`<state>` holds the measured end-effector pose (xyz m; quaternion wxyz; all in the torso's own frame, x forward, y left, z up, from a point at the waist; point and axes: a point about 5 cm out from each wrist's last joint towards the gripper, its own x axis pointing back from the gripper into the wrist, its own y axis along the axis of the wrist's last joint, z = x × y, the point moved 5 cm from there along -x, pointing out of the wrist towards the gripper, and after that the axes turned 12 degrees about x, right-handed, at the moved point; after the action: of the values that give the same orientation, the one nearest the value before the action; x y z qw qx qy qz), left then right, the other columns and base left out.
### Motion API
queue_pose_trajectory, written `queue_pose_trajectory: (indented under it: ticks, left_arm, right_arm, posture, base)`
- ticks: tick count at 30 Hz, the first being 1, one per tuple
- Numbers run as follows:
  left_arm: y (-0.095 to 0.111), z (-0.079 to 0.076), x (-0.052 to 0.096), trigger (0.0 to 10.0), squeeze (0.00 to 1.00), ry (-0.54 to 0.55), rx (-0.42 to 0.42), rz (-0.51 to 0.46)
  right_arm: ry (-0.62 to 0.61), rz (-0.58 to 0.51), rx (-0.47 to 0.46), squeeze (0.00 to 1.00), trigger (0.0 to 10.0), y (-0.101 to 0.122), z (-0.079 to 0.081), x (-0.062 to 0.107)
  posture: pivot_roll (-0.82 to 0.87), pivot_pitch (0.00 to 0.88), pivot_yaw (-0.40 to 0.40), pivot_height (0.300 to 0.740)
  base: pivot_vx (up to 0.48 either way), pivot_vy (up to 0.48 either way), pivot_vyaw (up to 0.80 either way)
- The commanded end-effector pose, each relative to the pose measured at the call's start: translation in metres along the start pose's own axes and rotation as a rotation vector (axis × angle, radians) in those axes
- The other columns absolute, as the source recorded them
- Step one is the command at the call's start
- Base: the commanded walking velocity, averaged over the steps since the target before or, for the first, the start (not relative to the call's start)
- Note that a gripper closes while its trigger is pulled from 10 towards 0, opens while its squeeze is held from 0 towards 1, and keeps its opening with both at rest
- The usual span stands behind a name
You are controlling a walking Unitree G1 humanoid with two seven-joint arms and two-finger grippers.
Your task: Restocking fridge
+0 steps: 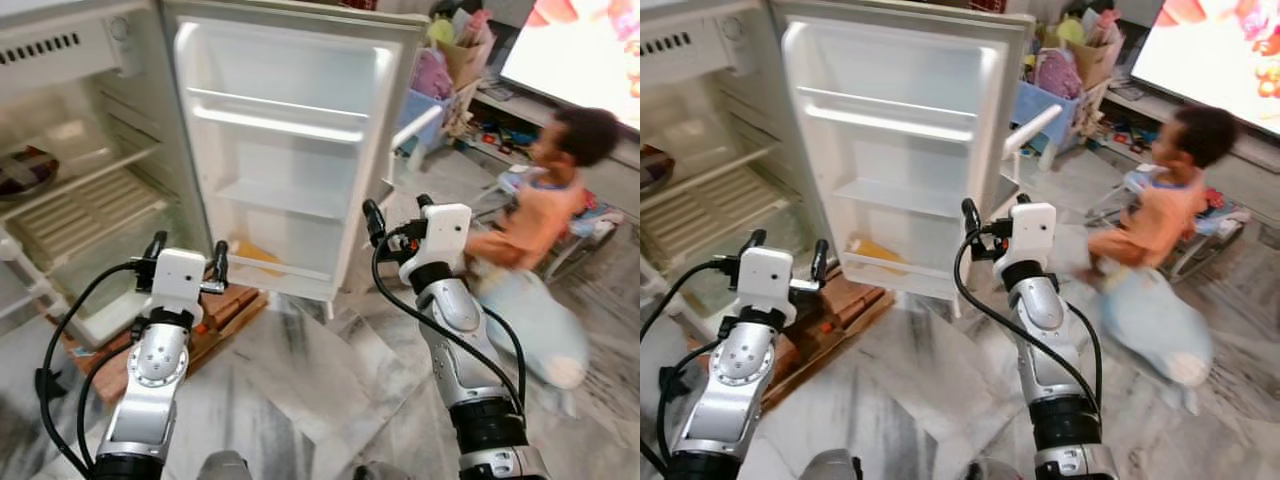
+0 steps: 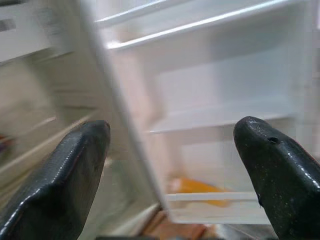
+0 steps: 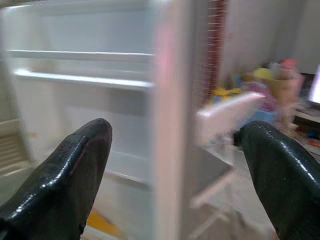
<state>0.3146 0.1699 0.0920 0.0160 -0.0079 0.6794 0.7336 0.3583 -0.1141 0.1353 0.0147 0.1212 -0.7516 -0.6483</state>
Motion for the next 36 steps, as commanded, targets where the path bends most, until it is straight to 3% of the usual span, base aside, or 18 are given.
queue_pose_trajectory:
  ticks: [1, 8, 14, 21, 28, 36]
  left_arm:
    - [0.000, -0.011, -0.001, 10.0, 0.00, -0.032, 0.007, -0.003]
    - [0.001, -0.017, -0.003, 10.0, 0.00, -0.045, 0.012, -0.007]
    - [-0.001, -0.017, -0.003, 10.0, 0.00, -0.037, 0.012, -0.005]
    - [-0.005, -0.006, -0.003, 10.0, 0.00, 0.024, -0.010, -0.003]
    - [-0.009, 0.004, -0.004, 10.0, 0.00, 0.049, -0.043, 0.024]
    - [-0.011, 0.002, -0.002, 10.0, 0.00, 0.043, -0.044, 0.028]
  right_arm:
    - [-0.020, 0.004, 0.010, 0.00, 10.0, -0.003, -0.008, 0.001]
    - [-0.005, -0.018, 0.005, 0.00, 10.0, 0.003, -0.001, -0.006]
    - [-0.012, -0.020, 0.006, 0.00, 10.0, 0.000, -0.004, -0.001]
    - [0.009, -0.023, -0.002, 0.00, 10.0, -0.002, -0.003, 0.005]
    - [0.034, -0.067, 0.005, 0.00, 10.0, 0.009, 0.001, 0.001]
    - [0.036, -0.077, 0.007, 0.00, 10.0, 0.011, 0.000, -0.001]
  posture:
    - [0.12, 0.000, -0.027, 0.740]
    - [0.12, 0.000, -0.028, 0.740]
    - [0.12, 0.000, -0.030, 0.740]
    - [0.11, 0.000, -0.023, 0.740]
    - [0.11, 0.000, -0.022, 0.740]
    - [0.11, 0.000, -0.025, 0.740]
  base:
    - [0.000, -0.394, -0.80]
    - [0.000, -0.389, -0.80]
    - [0.000, -0.384, 0.00]
    - [0.000, 0.000, 0.00]
    - [0.398, 0.000, 0.65]
    - [0.454, 0.000, 0.61]
